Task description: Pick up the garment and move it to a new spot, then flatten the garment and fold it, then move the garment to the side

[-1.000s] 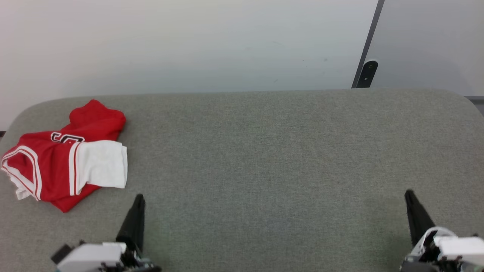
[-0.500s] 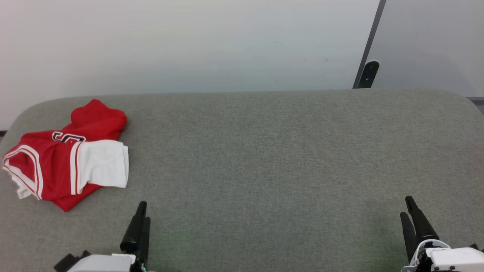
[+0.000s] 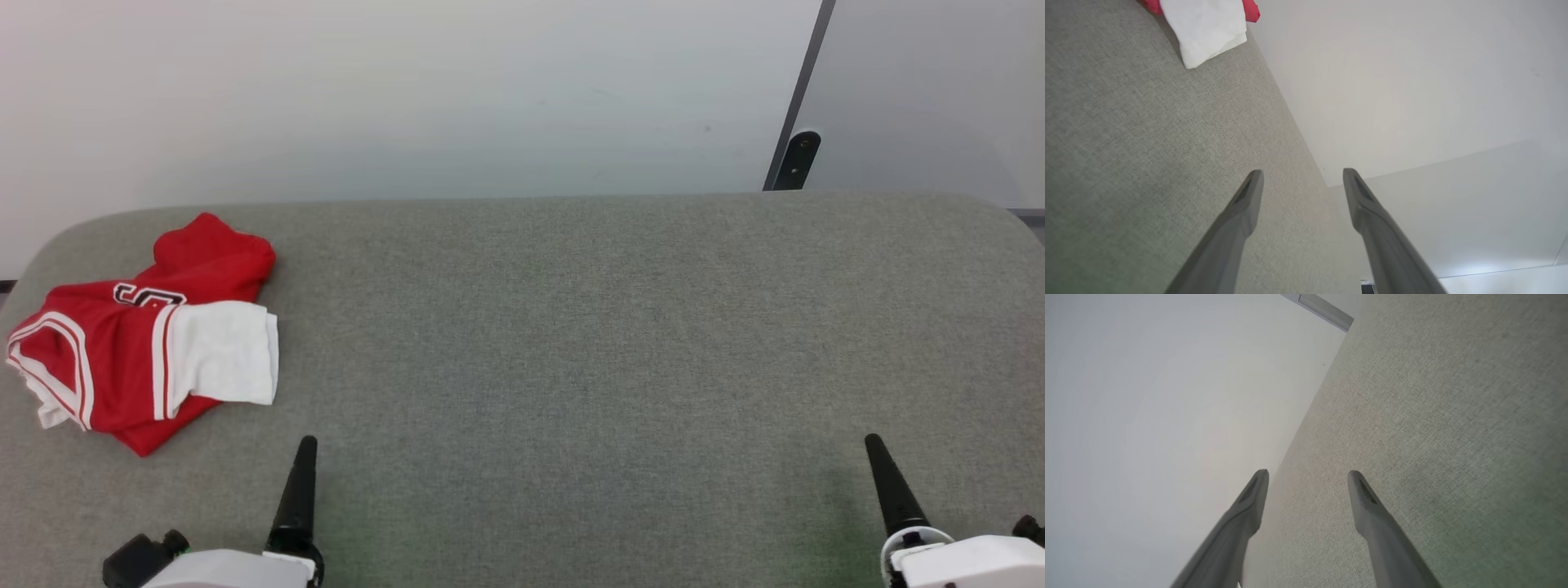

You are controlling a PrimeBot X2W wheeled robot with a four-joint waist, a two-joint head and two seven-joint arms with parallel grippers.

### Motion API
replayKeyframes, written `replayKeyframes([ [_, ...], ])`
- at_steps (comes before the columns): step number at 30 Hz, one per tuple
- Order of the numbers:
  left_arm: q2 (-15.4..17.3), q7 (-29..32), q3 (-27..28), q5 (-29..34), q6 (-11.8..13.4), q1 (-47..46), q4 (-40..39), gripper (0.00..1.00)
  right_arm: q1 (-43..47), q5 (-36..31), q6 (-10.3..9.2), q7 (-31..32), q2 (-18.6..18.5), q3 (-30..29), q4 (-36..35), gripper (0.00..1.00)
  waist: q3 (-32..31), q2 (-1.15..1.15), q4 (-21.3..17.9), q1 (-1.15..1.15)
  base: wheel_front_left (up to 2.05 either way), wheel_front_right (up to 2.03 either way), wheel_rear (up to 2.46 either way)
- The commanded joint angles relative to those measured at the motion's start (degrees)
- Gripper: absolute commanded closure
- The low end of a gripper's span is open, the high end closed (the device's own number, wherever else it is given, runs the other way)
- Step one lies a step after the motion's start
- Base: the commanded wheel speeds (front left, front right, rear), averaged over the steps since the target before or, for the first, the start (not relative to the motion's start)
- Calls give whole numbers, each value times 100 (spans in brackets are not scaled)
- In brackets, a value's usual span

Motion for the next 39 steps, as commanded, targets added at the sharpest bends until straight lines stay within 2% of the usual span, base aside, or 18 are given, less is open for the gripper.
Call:
replayKeyframes([
  [1, 9, -58, 11, 337, -15, -15, -130, 0, -70, -238, 4, -62, -19, 53, -71, 0, 2, 0, -1, 0, 0, 0, 0],
  [8, -4, -188, -29, 1105, -1, 59, -219, 0, -81, -961, 4, -188, -134, 248, -104, 0, 8, 0, -6, 0, 0, 0, 0],
  [20, -9, -424, -129, 2420, 186, 142, -366, 0, -14, -2165, 4, -418, -171, 253, -192, 0, 25, 0, -19, 0, 0, 0, 0],
  [31, -5, -620, -219, 3280, 302, 228, -638, 0, 44, -3251, 4, -579, -194, 285, -310, 0, 44, 0, -23, 0, 0, 0, 0],
  [39, -2, -750, -253, 3806, 348, 328, -706, 0, 99, -3740, 4, -677, -166, 265, -340, 0, 34, 0, -27, 0, 0, 0, 0],
])
